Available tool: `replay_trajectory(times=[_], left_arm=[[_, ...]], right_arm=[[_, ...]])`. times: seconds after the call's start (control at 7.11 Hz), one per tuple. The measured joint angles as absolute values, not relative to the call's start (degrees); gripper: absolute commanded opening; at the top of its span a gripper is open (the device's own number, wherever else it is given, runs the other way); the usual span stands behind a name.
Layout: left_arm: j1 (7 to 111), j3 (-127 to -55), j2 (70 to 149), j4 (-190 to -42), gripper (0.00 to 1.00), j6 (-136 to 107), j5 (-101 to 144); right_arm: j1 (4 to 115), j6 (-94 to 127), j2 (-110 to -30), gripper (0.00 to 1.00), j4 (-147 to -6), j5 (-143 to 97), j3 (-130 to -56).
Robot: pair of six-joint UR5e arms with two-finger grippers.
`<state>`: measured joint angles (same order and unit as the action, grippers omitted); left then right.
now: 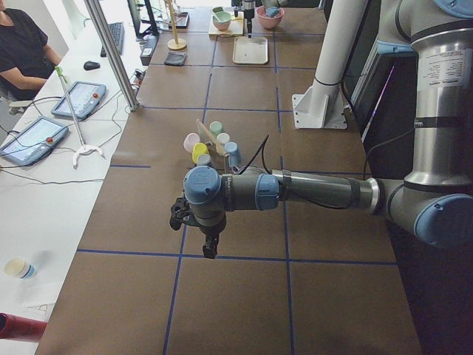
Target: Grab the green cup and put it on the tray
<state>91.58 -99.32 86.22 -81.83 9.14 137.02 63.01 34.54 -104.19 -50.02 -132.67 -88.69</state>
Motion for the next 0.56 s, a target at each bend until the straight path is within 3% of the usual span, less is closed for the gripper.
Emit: replay_trajectory(times=[0.42,0.56], left_arm=[[91.6,-99.3,86.2,-81.8,1.00,9.1,137.0],[91.6,-99.3,86.2,-81.8,1.00,9.1,137.0]], right_arm=[[62.8,37.1,-103.5,0.59,-49.0,-133.2,-87.9],[62.8,37.1,-103.5,0.47,-48.9,-133.3,-87.5]])
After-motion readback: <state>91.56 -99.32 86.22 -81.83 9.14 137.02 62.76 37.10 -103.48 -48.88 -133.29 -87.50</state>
